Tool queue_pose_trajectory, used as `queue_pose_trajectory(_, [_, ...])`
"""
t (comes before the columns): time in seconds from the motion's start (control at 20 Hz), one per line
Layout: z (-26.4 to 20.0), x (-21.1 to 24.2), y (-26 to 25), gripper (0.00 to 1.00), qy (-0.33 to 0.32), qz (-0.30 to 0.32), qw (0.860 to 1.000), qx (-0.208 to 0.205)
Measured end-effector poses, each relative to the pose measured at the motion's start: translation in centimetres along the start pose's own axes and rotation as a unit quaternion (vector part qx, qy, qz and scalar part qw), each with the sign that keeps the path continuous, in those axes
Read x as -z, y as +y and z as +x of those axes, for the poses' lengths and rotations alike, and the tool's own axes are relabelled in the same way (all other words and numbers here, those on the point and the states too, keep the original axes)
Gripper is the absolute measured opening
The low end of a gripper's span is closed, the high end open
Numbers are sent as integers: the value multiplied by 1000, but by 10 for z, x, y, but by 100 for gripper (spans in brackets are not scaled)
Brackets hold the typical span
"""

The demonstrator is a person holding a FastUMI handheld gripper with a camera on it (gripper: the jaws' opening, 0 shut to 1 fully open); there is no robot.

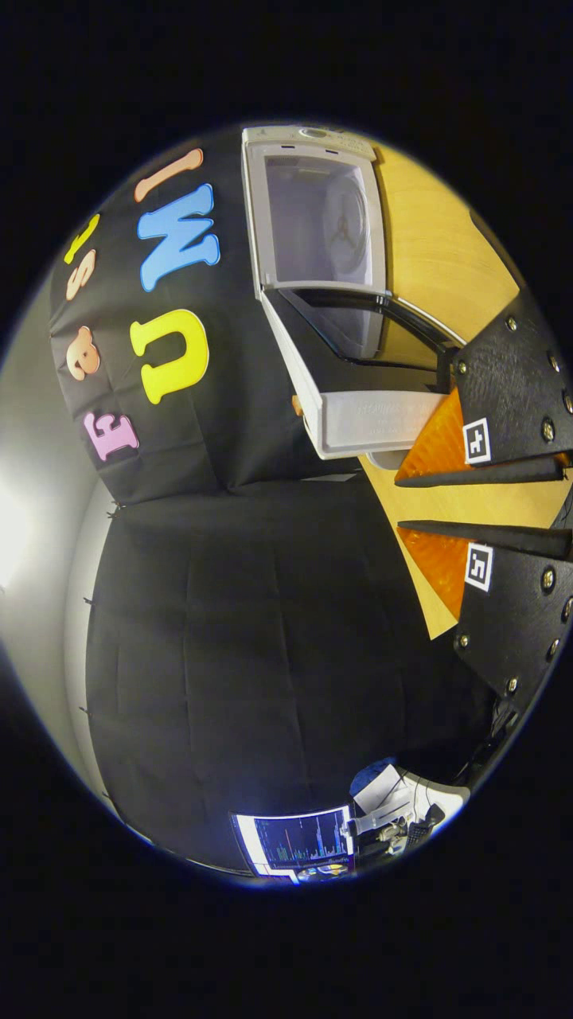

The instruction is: Open the microwave, put the food inside, and close the microwave door.

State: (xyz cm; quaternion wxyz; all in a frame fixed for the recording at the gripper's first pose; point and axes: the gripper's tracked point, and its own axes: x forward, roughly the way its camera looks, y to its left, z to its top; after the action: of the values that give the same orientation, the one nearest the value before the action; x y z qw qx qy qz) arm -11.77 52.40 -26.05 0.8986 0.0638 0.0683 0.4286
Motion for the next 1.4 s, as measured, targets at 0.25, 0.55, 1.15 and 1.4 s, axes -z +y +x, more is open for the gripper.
queue_pose_trajectory(0.25, [-26, -31, 11, 24, -31, 6, 999, -22])
queue_pose_trajectory(0.55, [-88, -70, -20, 89, -69, -18, 997, 11])
queue_pose_trajectory(1.15, [-232, -115, -191, 96, -126, -63, 960, 240])
queue_pose_trajectory(1.4, [-301, -92, -260, 96, -117, -37, 938, 323])
